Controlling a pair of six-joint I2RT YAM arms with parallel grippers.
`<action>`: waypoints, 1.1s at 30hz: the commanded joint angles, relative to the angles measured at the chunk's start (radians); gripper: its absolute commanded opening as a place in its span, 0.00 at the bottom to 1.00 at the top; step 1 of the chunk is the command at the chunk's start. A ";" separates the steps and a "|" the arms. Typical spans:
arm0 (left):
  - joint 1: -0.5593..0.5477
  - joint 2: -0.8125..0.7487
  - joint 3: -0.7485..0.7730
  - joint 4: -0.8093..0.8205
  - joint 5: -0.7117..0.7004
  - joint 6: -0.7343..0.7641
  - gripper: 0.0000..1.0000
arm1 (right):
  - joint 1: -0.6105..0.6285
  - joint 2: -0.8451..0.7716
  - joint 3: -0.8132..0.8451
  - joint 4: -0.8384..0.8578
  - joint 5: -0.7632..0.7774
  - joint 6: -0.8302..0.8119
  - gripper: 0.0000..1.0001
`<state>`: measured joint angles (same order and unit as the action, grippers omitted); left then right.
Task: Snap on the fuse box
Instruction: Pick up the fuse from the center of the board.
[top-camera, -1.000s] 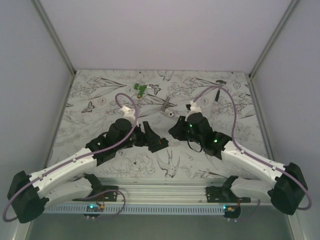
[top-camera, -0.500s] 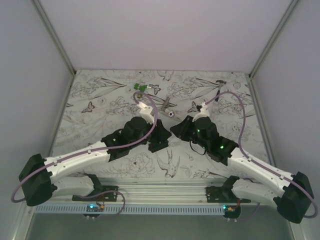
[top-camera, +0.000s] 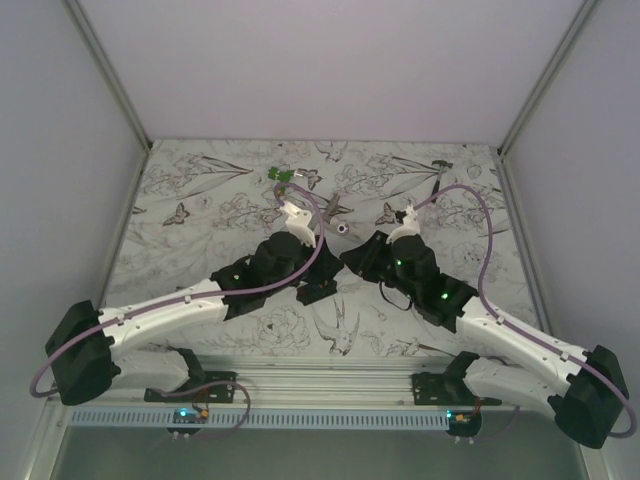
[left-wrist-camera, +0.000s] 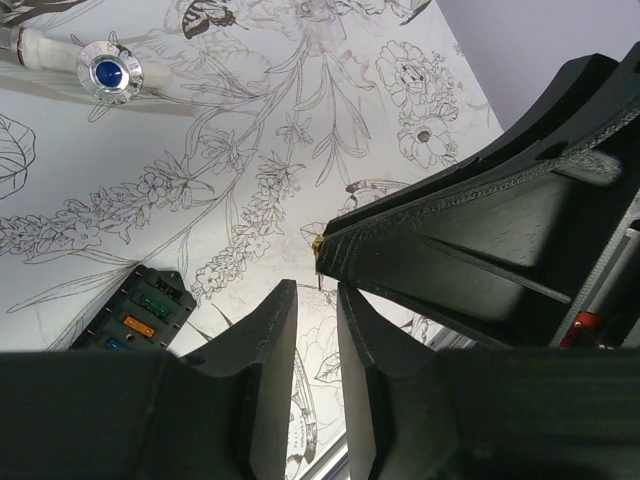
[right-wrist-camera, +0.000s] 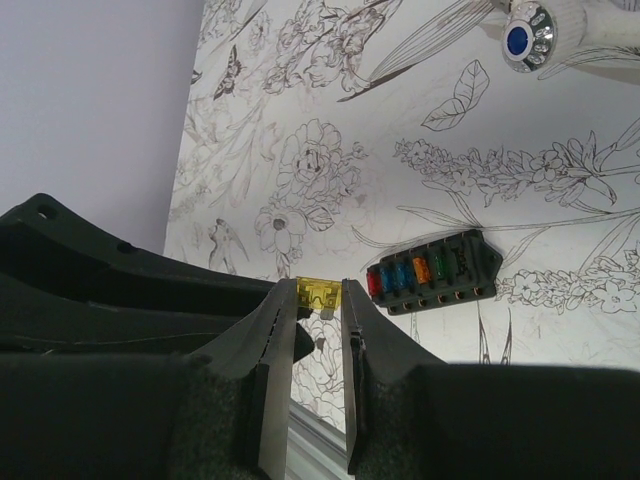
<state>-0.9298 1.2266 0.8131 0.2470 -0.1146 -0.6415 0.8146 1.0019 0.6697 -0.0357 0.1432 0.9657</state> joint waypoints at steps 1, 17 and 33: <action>-0.007 0.016 0.032 0.047 -0.024 0.015 0.24 | 0.003 -0.011 0.002 0.043 -0.001 0.026 0.25; -0.008 -0.004 0.006 0.048 -0.039 0.070 0.00 | 0.002 -0.016 -0.003 0.074 -0.030 -0.041 0.28; 0.127 -0.196 -0.055 -0.027 0.441 0.262 0.00 | -0.121 -0.047 0.163 -0.063 -0.623 -0.798 0.48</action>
<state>-0.8131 1.0729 0.7532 0.2375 0.0948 -0.4667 0.7040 0.9680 0.7906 -0.0643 -0.2363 0.3946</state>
